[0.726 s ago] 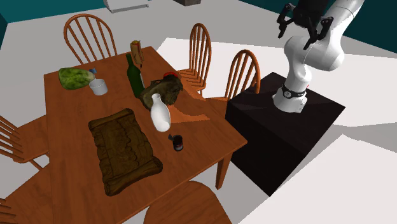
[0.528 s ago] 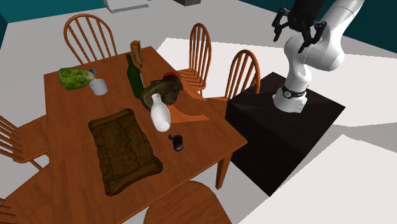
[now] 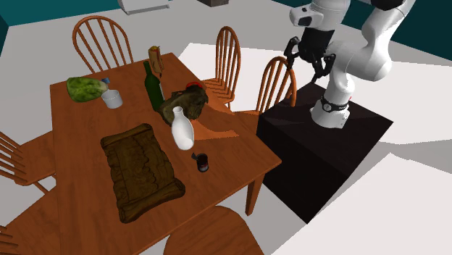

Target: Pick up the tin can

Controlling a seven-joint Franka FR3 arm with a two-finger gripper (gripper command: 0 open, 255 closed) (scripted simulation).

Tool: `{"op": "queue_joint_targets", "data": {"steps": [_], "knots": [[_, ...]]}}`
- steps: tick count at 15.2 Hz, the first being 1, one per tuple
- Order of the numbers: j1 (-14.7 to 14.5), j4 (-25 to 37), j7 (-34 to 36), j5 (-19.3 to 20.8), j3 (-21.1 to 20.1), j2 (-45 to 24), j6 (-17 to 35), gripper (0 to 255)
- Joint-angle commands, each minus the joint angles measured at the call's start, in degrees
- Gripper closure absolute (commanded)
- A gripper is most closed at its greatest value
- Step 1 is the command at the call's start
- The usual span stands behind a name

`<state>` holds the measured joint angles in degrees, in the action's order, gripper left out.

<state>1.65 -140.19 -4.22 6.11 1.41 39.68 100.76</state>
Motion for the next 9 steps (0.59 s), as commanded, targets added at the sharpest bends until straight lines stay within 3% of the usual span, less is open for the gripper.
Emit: {"op": "queue_joint_targets", "data": {"steps": [1,9], "knots": [[0.59,-1.23,-1.17,0.72,1.51,-2.57,4.45,0],[1.90,-2.61,-4.55,1.58,6.19,-16.12,20.97,0]]}}
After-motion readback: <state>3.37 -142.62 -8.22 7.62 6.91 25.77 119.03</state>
